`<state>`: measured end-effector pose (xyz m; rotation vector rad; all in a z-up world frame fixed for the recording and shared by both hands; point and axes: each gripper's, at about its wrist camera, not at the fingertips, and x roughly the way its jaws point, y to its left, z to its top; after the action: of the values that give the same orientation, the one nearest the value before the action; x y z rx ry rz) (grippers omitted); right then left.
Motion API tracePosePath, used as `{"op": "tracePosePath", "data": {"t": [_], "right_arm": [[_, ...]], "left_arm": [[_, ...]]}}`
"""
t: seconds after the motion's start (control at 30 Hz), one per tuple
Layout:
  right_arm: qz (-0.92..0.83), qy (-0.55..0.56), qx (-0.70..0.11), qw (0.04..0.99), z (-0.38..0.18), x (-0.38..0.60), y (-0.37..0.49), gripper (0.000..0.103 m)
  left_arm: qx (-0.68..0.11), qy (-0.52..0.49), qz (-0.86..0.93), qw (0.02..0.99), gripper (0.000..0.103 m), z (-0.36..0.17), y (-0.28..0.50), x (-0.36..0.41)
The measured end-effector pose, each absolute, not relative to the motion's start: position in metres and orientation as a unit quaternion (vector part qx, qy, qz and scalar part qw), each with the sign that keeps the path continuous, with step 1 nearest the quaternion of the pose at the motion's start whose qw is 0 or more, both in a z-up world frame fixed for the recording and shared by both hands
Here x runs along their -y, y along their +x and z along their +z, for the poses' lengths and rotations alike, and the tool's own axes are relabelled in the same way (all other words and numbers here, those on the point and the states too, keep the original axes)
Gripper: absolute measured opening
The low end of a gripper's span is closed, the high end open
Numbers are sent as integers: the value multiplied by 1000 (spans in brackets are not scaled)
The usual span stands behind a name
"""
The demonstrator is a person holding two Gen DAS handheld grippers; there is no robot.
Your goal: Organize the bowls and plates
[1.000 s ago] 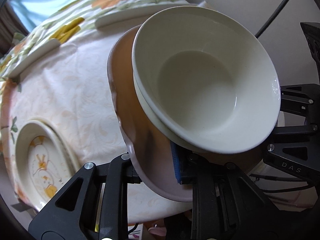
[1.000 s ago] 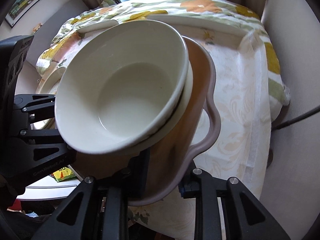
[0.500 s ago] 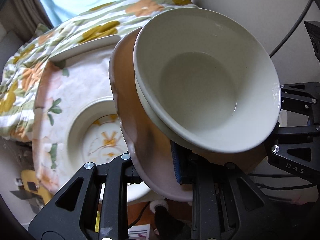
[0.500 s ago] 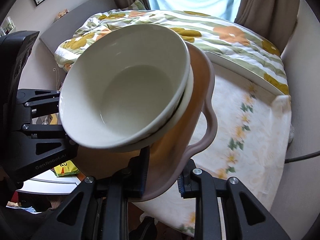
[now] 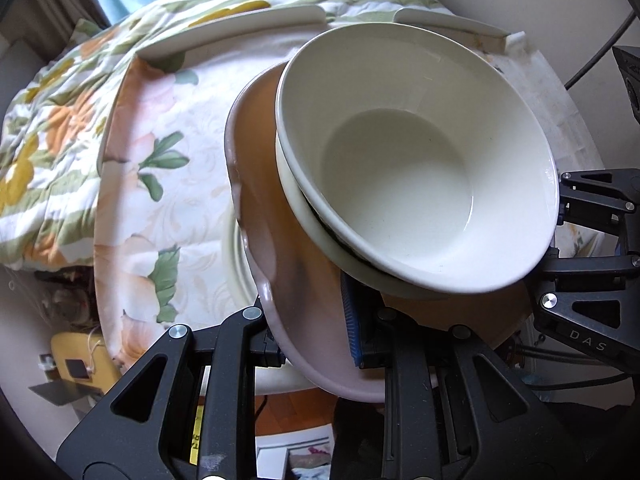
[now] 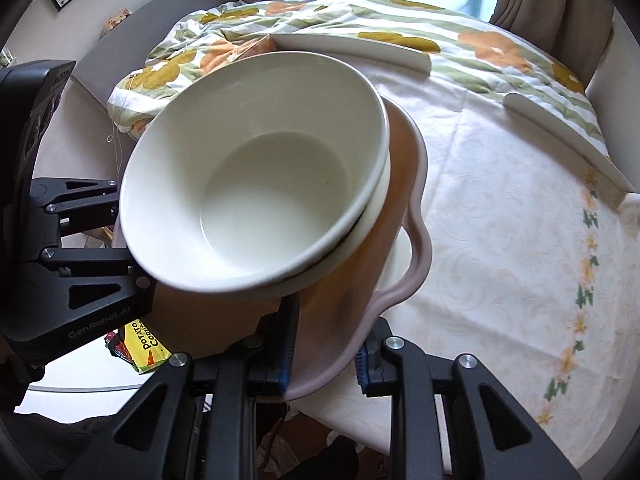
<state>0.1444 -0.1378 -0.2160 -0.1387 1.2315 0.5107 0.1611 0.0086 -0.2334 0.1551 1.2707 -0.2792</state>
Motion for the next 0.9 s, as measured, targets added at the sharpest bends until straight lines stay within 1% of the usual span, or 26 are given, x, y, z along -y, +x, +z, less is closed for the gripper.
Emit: {"op": "tracePosePath", "data": {"t": [0.33, 0.7, 0.9], "right_arm": [[206, -78, -584, 781, -232, 125, 140, 23], [188, -63, -584, 787, -234, 131, 138, 23], [181, -61, -600, 777, -234, 129, 141, 23]], "left_arm": [[-591, 70, -156, 788, 19, -254, 166, -15], [-594, 63, -157, 786, 19, -259, 170, -15], [-608, 89, -161, 773, 19, -259, 175, -9]]}}
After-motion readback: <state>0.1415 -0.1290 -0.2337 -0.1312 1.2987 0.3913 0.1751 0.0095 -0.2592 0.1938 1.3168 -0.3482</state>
